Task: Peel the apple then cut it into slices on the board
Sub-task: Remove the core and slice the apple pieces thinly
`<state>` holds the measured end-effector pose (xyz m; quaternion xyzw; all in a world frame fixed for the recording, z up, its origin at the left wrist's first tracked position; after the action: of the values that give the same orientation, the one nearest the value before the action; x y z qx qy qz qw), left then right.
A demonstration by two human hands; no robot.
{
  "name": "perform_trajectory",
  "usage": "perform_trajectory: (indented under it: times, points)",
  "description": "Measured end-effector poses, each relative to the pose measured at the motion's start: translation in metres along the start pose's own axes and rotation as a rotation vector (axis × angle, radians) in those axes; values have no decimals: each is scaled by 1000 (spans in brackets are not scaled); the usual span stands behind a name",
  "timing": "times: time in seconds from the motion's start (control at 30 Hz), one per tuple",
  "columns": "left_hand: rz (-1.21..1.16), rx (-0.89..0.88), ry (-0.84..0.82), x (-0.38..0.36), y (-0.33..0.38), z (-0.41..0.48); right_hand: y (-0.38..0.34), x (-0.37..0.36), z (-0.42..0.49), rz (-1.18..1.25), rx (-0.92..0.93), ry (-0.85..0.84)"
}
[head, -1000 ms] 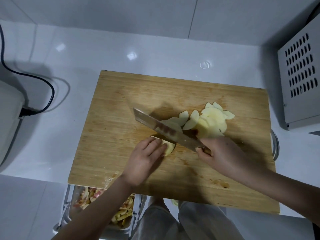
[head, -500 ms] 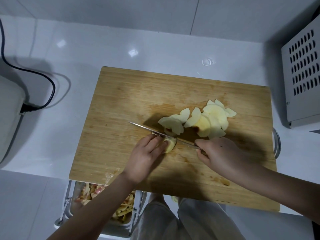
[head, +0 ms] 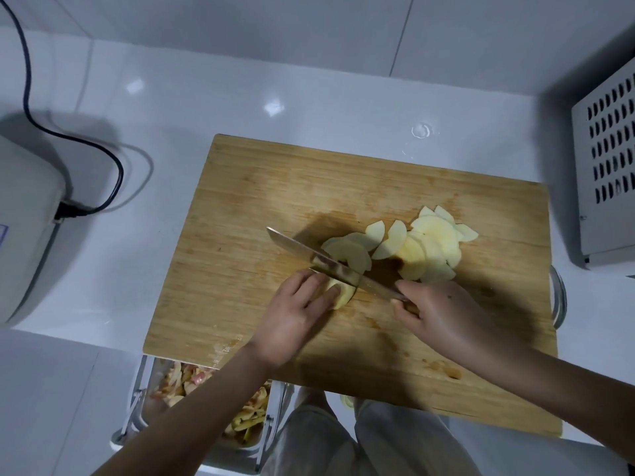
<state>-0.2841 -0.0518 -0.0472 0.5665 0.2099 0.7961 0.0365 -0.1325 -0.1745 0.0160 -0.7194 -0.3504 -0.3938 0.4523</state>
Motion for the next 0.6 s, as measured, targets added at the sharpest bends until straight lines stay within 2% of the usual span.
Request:
perform_trajectory:
  times: [0.27, 0.6]
  points:
    - [-6, -13, 11, -2, 1, -4, -4, 20, -5, 57, 16, 28]
    - [-12, -14, 49, -1, 2, -2, -7, 14, -6, -36, 19, -59]
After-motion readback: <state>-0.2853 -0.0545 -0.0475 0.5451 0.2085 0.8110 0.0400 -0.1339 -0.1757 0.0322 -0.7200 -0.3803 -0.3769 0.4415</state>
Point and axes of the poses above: each hand's wrist, its own z-axis towards the middle knuckle, its own x-axis out of the back of the hand, y = z × x, the point moved 4 cm from there along z, towards the middle knuckle, and after that the axes turned 4 degrees about x, right-handed, at the moved point
